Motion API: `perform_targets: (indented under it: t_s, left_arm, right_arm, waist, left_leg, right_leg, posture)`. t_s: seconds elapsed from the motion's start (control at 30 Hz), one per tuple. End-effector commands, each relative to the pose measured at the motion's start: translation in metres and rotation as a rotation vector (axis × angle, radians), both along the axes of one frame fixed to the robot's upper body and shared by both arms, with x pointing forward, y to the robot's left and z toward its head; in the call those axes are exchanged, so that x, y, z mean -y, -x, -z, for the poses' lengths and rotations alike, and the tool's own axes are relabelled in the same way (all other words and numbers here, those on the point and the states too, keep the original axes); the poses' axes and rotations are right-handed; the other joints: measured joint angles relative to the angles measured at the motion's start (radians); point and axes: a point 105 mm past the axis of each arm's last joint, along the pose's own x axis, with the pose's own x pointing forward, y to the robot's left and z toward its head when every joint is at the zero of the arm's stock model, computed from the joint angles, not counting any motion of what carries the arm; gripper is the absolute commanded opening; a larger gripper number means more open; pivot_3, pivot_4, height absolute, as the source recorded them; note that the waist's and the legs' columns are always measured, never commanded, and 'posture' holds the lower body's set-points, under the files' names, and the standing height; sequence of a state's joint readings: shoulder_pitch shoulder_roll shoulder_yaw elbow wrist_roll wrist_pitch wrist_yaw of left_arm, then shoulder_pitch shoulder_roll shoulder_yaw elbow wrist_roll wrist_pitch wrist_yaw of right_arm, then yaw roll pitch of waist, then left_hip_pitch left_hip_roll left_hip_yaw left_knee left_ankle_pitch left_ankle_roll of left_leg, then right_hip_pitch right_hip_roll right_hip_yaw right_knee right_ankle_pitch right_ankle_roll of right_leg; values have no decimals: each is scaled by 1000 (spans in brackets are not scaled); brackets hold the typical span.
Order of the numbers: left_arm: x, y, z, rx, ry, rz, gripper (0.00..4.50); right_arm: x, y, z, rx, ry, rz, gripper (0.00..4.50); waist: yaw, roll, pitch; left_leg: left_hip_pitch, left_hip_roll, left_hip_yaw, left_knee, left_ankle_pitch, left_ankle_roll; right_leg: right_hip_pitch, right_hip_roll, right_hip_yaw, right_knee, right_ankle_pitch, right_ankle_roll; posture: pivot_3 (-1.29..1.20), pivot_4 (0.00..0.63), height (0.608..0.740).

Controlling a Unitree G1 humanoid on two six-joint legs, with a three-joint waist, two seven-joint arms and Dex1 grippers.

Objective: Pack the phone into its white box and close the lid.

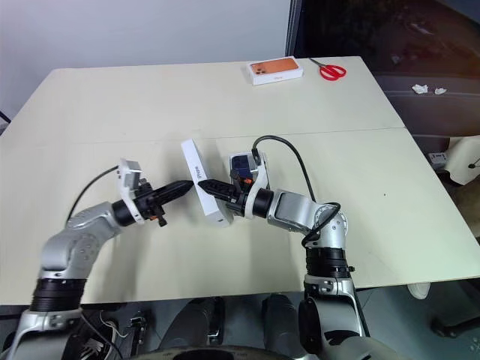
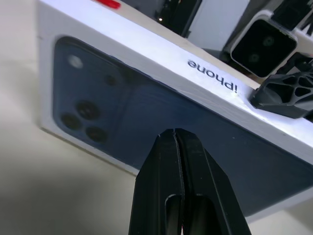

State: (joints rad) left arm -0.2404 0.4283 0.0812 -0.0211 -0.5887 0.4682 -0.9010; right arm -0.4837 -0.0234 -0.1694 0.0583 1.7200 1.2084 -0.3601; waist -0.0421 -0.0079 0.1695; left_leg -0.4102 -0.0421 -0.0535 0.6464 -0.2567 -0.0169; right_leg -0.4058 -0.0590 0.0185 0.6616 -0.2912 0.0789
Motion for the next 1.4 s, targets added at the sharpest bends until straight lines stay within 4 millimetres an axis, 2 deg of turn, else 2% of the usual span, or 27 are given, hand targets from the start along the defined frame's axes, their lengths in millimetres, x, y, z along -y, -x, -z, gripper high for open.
perform_targets:
  t_s: [0.03, 0.1, 0.2, 0.27, 0.33, 0.5, 0.63, 0.83, 0.93, 1.0, 1.1, 1.13, 1.17, 1.2, 1.3, 1.4]
  left_arm:
    - [13, -4, 0, 40, -13, 23, 0]
    - [17, -6, 3, 35, -8, 30, 0]
    - [19, -10, 6, 33, -2, 24, 0]
    - [21, -12, 9, 33, -3, 22, 0]
    - [25, -15, 10, 34, 2, 21, 0]
    - [46, -24, 7, 49, 44, 33, 0]
    - [58, -25, 4, 58, 63, 57, 0]
    - [70, -27, 5, 60, 71, 71, 0]
    - [68, -28, 2, 76, 65, 64, 0]
    - [60, -29, -1, 79, 65, 42, 0]
    - [46, -24, -7, 93, 37, 26, 0]
    - [42, -22, -9, 95, 32, 26, 0]
    - [38, -18, -11, 93, 25, 33, 0]
    - [36, -16, -13, 90, 20, 38, 0]
    - [23, -2, -8, 61, -37, 56, 0]
    - [18, 9, 1, 23, -78, 76, 0]
  right_arm:
    - [3, 0, -9, 37, -26, 10, 603]
    - [6, -2, -8, 56, 4, 26, 1349]
    - [16, -10, -7, 127, 92, 63, 2852]
    - [23, -12, -13, 213, 130, 53, 3871]
    - [31, -15, -19, 301, 189, 53, 3871]
    - [68, -35, -35, 685, 558, 32, 3871]
    - [89, -49, -50, 848, 690, 43, 3871]
    - [116, -59, -38, 1020, 939, -21, 3871]
    - [118, -57, -35, 1109, 990, -82, 3871]
    - [116, -53, -33, 1179, 1020, -134, 3871]
    - [119, -54, -27, 1216, 1064, -147, 2977]
    - [121, -56, -26, 1216, 1077, -138, 2510]
    - [124, -58, -25, 1229, 1093, -134, 1849]
    - [125, -59, -25, 1239, 1105, -131, 1560]
    - [125, -60, -25, 1274, 1116, -139, 31]
    - [124, -59, -19, 1284, 1121, -158, 31]
  waist:
    - [0, 0, 0]
    - [0, 0, 0]
    - [1, 0, 0]
    - [1, 0, 0]
    - [2, 0, 0]
    - [18, 0, 0]
    - [24, -1, 1]
    - [30, -2, 1]
    - [31, -2, 1]
    - [30, -2, 1]
    - [27, -2, 2]
    - [27, -2, 2]
    - [27, -2, 2]
    - [28, -2, 2]
    - [30, -3, 2]
    - [30, -2, 2]
  left_leg:
    - [0, 0, 0, 0, 0, 0]
    - [0, 0, 0, 0, 0, 0]
    - [0, 0, 0, 0, 0, 0]
    - [0, 0, 0, 0, 0, 0]
    - [0, 0, 0, 1, 0, 0]
    - [0, 0, 0, 2, -1, 1]
    - [0, 0, 1, 2, -1, 1]
    - [0, 1, 0, 3, -1, 1]
    - [0, 1, 0, 3, -1, 1]
    - [0, 1, 0, 2, -1, 1]
    - [0, 1, 0, 2, -1, 1]
    - [0, 1, 0, 2, -1, 1]
    - [0, 1, 0, 2, -1, 1]
    - [0, 1, 0, 2, -1, 1]
    - [0, 1, 0, 2, -1, 1]
    - [0, 1, 0, 2, -1, 1]
  right_leg:
    - [0, 0, 0, 0, 0, 0]
    - [0, 0, 0, 0, 0, 0]
    - [0, 0, 0, 0, 0, 0]
    - [0, 0, 0, 0, 0, 0]
    - [0, 0, 0, 0, 0, 0]
    - [1, 1, -1, -1, 0, 1]
    - [1, 2, 0, -1, 0, 1]
    - [1, 1, 0, -1, 0, 1]
    - [1, 1, 0, -1, 0, 1]
    - [1, 1, 0, -1, 0, 1]
    - [1, 1, 0, -1, 0, 1]
    - [1, 1, 0, -1, 0, 1]
    - [1, 1, 0, -1, 0, 1]
    - [1, 1, 0, -1, 0, 1]
    - [1, 0, 0, -1, 0, 1]
    - [1, 0, 0, -1, 0, 1]
  posture:
    - [0, 150, 740]
    - [0, 150, 740]
    - [0, 150, 740]
    - [0, 150, 740]
    - [0, 150, 740]
    - [0, 150, 740]
    - [0, 150, 740]
    - [0, 150, 740]
    - [0, 150, 740]
    - [0, 150, 740]
    - [0, 150, 740]
    - [0, 150, 740]
    - [0, 150, 740]
    - [0, 150, 740]
    - [0, 150, 740]
    - [0, 150, 740]
